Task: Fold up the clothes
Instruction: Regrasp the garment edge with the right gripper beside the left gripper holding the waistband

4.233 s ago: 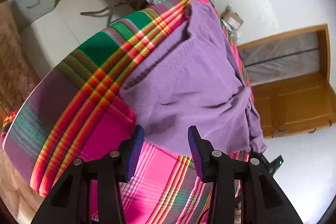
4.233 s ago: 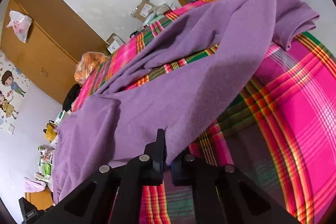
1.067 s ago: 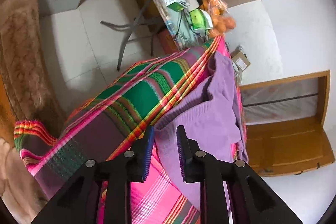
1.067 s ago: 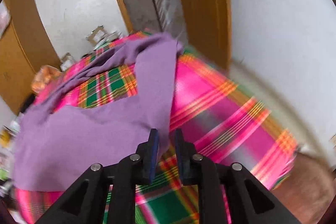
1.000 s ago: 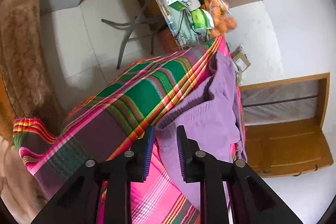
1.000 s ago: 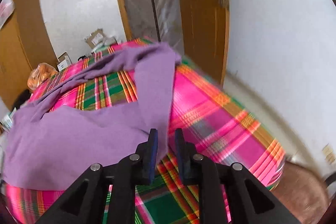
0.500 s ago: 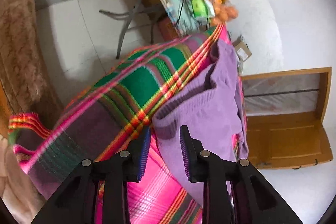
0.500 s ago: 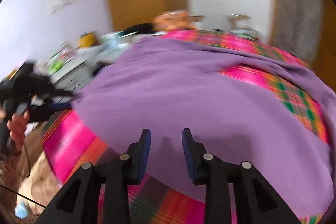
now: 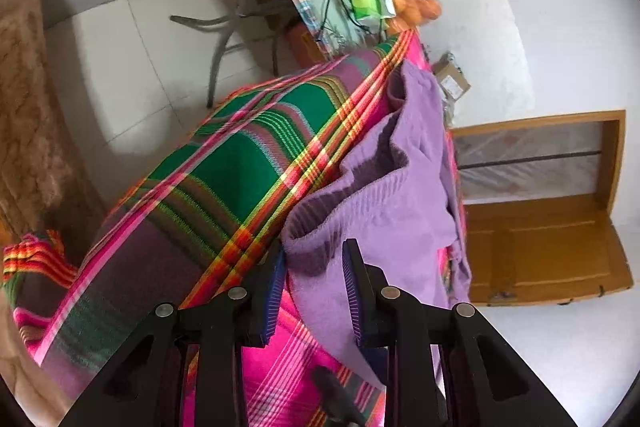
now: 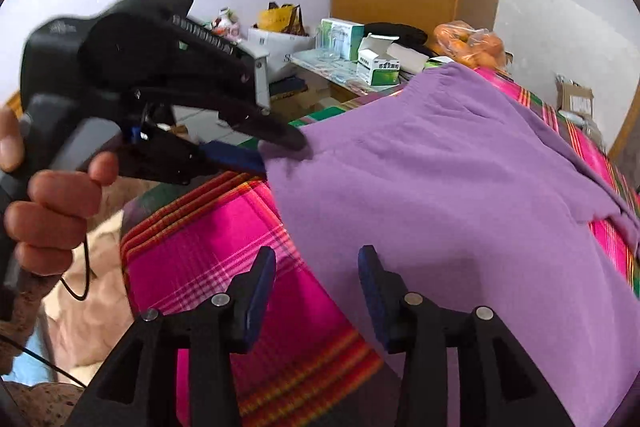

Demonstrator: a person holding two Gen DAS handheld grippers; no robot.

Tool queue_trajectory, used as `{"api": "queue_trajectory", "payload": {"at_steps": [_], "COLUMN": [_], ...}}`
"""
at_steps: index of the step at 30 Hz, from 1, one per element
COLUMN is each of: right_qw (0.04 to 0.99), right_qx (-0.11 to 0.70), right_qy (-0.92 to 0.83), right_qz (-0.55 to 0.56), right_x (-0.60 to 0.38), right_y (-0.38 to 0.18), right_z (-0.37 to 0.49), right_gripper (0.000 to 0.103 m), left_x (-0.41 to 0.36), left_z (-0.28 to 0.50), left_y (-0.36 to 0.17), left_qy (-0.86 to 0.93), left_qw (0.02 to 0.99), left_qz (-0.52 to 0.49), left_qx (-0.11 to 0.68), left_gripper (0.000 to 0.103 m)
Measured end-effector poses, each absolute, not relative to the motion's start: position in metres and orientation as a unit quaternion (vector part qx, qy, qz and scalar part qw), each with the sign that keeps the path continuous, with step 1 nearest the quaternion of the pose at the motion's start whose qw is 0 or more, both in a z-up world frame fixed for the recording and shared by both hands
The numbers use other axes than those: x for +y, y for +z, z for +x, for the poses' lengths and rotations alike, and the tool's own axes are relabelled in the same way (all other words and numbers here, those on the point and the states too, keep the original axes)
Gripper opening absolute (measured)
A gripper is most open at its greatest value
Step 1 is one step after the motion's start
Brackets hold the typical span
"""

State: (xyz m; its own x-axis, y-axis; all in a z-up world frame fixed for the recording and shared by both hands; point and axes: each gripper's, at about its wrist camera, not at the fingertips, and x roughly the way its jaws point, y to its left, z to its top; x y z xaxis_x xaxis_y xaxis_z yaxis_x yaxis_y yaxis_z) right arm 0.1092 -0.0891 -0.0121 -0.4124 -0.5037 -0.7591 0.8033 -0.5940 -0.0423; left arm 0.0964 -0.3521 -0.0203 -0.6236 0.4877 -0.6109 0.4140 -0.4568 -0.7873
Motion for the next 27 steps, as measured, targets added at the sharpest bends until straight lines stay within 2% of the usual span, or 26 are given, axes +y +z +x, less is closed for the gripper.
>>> {"api": "queue_trajectory", "payload": {"at_steps": [1,2,5,11,12,14,15,17,21,27], "right_qw": [0.399,0.394,0.388,0.364,0.359,0.348,0.343,0.343,0.358,0.364], "right_qx": [0.211,0.212,0.208,0.215,0.216,0.224,0.228,0.225,0.22,0.216], "right_qy": [-0.814,-0.815,-0.816,-0.826,-0.829,-0.834,-0.836,-0.837,-0.838,-0.839], "right_qz": [0.365,0.369,0.374,0.373,0.371,0.365,0.363,0.362,0.348,0.342], "right_x": [-0.093,-0.097,-0.103,-0.116,-0.117,-0.118,-0.119,-0.118,-0.117,-0.117], "right_y": [-0.014,-0.016,-0.017,-0.018,-0.017,-0.017,-0.017,-0.016,-0.012,-0.008], "right_z": [0.109,0.107,0.101,0.09,0.089,0.089,0.088,0.088,0.095,0.098], "right_gripper": [0.044,0.045,0.05,0.05,0.046,0.017,0.014,0.007,0.005,0.005], "left_x": [-0.353,-0.353,-0.354,-0.355,-0.356,-0.356,-0.355,-0.355,-0.355,-0.352], "left_z": [0.096,0.096,0.098,0.098,0.098,0.097,0.097,0.096,0.094,0.087], "left_y": [-0.02,-0.02,-0.019,-0.015,-0.014,-0.014,-0.014,-0.015,-0.019,-0.019], "left_qy": [0.736,0.737,0.733,0.729,0.727,0.725,0.724,0.722,0.71,0.706], "left_qw": [0.029,0.033,0.042,0.056,0.058,0.061,0.061,0.056,0.053,0.06], "left_qz": [-0.432,-0.43,-0.428,-0.426,-0.426,-0.43,-0.434,-0.445,-0.448,-0.45], "left_qx": [-0.52,-0.52,-0.528,-0.533,-0.535,-0.535,-0.532,-0.528,-0.541,-0.543], "left_gripper": [0.019,0.015,0.015,0.015,0.015,0.015,0.015,0.019,0.047,0.049]}}
